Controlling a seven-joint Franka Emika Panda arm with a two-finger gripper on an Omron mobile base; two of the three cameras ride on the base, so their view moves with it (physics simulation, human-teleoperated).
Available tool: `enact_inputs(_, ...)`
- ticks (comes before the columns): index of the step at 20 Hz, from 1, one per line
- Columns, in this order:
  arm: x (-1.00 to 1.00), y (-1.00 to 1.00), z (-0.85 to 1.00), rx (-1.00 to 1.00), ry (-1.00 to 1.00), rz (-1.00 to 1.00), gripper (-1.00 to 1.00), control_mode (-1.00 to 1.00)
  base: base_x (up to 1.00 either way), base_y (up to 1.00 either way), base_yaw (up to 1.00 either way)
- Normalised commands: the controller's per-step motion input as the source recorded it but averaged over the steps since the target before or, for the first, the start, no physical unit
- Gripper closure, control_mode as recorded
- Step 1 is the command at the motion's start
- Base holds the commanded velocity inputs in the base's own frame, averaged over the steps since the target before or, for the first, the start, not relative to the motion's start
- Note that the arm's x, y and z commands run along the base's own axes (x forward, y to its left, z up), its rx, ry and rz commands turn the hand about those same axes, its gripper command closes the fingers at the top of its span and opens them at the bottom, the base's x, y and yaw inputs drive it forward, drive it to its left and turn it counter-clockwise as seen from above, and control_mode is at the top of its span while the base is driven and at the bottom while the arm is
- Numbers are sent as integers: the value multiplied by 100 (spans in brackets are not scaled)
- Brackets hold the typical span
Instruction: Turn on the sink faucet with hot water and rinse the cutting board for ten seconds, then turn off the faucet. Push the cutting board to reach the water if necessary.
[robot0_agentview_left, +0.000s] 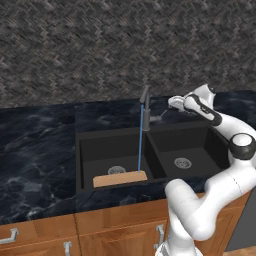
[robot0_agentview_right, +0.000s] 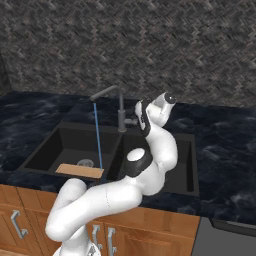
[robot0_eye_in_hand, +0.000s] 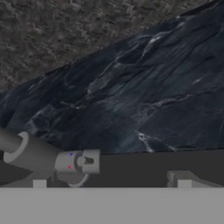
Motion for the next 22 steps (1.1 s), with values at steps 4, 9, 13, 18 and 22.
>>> enact_inputs(4,1,-31,0,2,5,9,-100,-100,0,0,0)
enact_inputs(9,0,-4,0,0,2,4,-100,-100,0,0,0)
enact_inputs(13,7,0,0,0,1,1,-100,-100,0,0,0)
enact_inputs(18,9,0,0,0,3,0,-100,-100,0,0,0)
enact_inputs(22,8,0,0,0,2,0,-100,-100,0,0,0)
